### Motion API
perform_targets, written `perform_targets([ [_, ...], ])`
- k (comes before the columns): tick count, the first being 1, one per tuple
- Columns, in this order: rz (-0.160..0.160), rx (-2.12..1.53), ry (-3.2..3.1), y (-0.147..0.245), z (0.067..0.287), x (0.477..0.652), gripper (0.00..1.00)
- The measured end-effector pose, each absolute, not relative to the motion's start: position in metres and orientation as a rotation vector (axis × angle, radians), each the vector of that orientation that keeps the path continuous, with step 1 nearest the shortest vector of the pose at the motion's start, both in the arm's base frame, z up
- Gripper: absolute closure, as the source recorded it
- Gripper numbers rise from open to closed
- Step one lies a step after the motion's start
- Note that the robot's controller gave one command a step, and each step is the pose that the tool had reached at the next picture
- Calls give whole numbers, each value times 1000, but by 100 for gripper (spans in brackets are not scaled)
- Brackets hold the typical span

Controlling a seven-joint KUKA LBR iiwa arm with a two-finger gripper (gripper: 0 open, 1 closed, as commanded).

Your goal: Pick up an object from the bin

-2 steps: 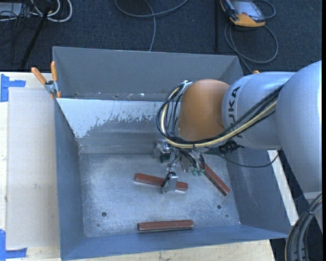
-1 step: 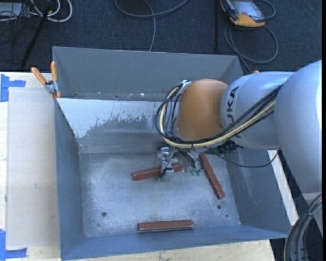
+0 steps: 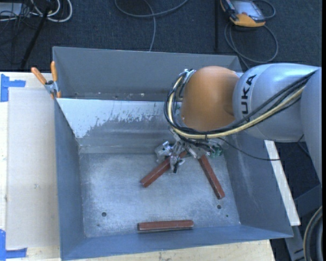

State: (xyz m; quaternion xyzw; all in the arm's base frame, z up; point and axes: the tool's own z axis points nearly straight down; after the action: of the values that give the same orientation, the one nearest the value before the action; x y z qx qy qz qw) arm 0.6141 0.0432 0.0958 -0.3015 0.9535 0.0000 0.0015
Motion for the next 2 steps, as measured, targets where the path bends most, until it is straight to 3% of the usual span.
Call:
perform_targets([
  [1, -1, -1141, 2915, 84, 226, 613, 100],
  [2, 3, -1139, 2926, 83, 220, 611, 0],
])
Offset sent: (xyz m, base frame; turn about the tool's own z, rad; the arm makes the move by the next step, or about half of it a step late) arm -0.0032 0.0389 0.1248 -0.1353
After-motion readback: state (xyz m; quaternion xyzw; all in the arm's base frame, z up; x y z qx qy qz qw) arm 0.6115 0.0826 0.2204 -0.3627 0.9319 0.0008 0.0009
